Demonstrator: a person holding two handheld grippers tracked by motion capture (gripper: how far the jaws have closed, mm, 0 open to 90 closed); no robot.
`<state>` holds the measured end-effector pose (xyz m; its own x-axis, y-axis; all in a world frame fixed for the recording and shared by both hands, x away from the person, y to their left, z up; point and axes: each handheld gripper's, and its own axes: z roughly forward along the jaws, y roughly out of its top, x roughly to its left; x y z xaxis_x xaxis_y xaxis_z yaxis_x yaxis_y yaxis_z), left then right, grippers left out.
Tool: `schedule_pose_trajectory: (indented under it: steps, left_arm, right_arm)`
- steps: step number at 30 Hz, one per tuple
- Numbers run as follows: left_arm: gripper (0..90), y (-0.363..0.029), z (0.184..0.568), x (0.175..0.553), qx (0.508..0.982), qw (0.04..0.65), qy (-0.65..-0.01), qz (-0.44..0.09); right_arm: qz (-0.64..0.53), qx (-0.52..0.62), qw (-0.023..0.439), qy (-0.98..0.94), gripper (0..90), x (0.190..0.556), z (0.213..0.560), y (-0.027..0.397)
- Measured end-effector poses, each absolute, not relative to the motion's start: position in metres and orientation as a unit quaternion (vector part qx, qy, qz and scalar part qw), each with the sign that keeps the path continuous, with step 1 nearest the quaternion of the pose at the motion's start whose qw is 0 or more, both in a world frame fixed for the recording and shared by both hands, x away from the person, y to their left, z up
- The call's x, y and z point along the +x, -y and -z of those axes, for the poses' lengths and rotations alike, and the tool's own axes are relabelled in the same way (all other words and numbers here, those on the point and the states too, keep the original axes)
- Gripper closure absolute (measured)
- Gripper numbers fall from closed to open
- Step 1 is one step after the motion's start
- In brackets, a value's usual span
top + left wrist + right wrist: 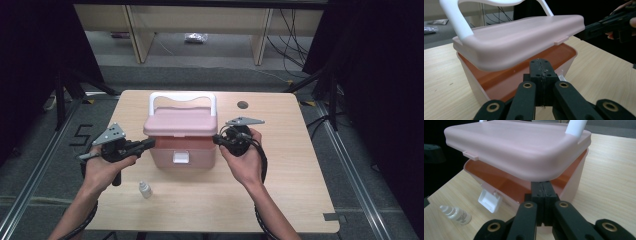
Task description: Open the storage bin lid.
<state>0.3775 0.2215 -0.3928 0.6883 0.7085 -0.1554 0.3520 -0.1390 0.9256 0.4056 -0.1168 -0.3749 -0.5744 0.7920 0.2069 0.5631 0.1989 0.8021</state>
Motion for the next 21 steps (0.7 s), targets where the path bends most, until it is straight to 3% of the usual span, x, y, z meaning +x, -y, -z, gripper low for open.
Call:
schedule_pose_trajectory:
  steps: [21]
  left_arm:
    - [89.7,-0.208,0.399,0.398,0.724,0.538,-0.394,-0.179]
  right_arm:
    - [-0.457,0.447,0.122,-0.760,90.0,0.404,0.372,0.116]
